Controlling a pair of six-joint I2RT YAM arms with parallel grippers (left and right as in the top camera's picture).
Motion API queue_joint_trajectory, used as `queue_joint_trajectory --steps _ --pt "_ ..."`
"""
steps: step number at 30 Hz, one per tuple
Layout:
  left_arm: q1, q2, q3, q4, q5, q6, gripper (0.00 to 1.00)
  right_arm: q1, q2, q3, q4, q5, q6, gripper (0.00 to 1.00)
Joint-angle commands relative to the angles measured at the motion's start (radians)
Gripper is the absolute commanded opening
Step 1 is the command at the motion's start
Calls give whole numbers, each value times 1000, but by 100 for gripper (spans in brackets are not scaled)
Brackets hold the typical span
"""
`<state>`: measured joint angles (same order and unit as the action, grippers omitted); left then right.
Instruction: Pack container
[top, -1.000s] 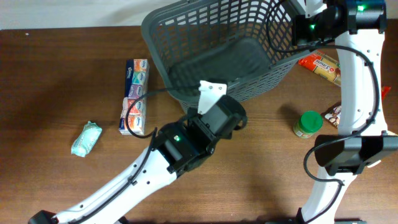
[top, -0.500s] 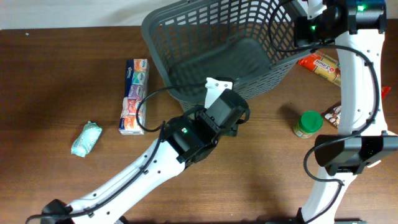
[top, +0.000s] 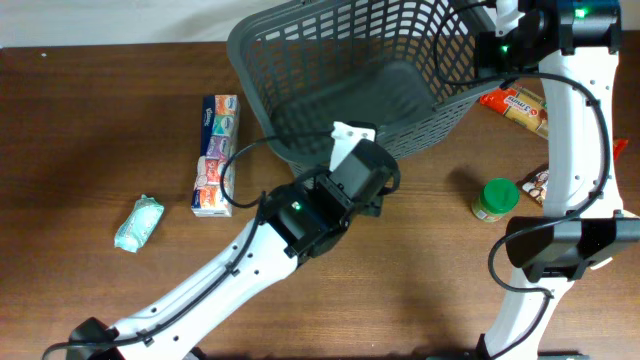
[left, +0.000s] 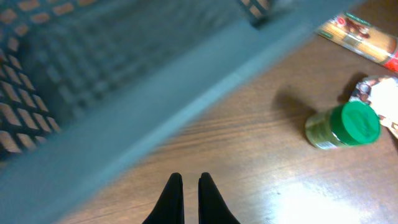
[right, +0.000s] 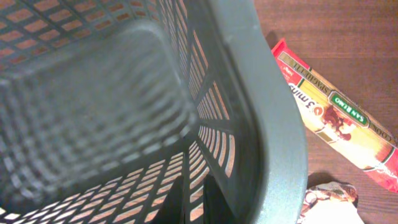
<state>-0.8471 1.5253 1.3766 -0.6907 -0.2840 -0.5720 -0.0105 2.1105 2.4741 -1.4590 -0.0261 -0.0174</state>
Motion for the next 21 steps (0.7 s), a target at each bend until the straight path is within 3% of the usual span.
queue_joint_trajectory --steps 1,21 --pt "30 3 20 3 -3 17 2 4 10 9 -7 13 16 4" --pt "106 3 20 27 -11 28 2 19 11 -6 -51 8 53 4"
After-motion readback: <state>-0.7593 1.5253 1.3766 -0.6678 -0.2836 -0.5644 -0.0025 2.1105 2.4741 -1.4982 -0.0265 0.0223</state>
